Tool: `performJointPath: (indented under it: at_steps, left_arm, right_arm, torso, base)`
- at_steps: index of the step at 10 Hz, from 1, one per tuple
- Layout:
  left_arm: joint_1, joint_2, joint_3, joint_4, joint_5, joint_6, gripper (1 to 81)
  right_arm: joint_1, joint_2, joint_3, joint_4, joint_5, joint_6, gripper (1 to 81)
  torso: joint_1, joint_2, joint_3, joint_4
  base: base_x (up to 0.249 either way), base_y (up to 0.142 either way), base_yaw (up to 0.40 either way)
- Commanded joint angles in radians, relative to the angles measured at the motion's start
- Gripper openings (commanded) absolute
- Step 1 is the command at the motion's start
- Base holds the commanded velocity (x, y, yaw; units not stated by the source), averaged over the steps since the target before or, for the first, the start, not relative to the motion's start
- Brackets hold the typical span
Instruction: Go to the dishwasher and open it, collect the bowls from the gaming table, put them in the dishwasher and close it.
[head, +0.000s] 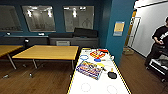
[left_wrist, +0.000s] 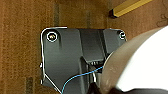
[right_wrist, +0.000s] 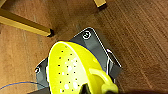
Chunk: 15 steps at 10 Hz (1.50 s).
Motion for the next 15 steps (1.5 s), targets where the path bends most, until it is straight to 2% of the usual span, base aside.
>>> performJointPath:
  at_steps: [1, 6, 8, 11, 15]
  left_arm:
    - [-0.026, 0.034, -0.067, 0.021, -0.007, 0.007, 1.0]
    - [0.017, 0.166, -0.277, 0.036, -0.029, 0.009, 1.0]
    - [0.023, 0.192, -0.326, 0.039, -0.055, 0.009, 1.0]
    - [0.038, 0.229, -0.385, 0.046, -0.061, 0.009, 1.0]
    - [0.049, 0.26, -0.426, 0.046, -0.063, 0.009, 1.0]
  right_arm:
    - [0.027, -0.008, -0.048, -0.034, -0.024, -0.003, 1.0]
    - [0.013, 0.127, -0.251, -0.069, -0.036, 0.003, 1.0]
    - [0.012, 0.129, -0.278, -0.069, -0.035, 0.004, 1.0]
    - [0.011, 0.127, -0.321, -0.071, -0.036, 0.006, 1.0]
    - [0.01, 0.133, -0.324, -0.074, -0.038, 0.006, 1.0]
  torso:
    - [0.0, 0.0, 0.0, 0.0]
    - [0.0, 0.0, 0.0, 0.0]
    - [0.0, -0.001, 0.0, 0.0]
    - [-0.001, -0.001, 0.0, 0.0]
    - [-0.001, -0.001, 0.0, 0.0]
  base:
    - [0.0, 0.0, 0.0]
    - [0.0, 0.0, 0.0]
    - [0.0, 0.0, 0.0]
    - [-0.021, 0.0, 0.0]
    - [-0.074, 0.0, 0.0]
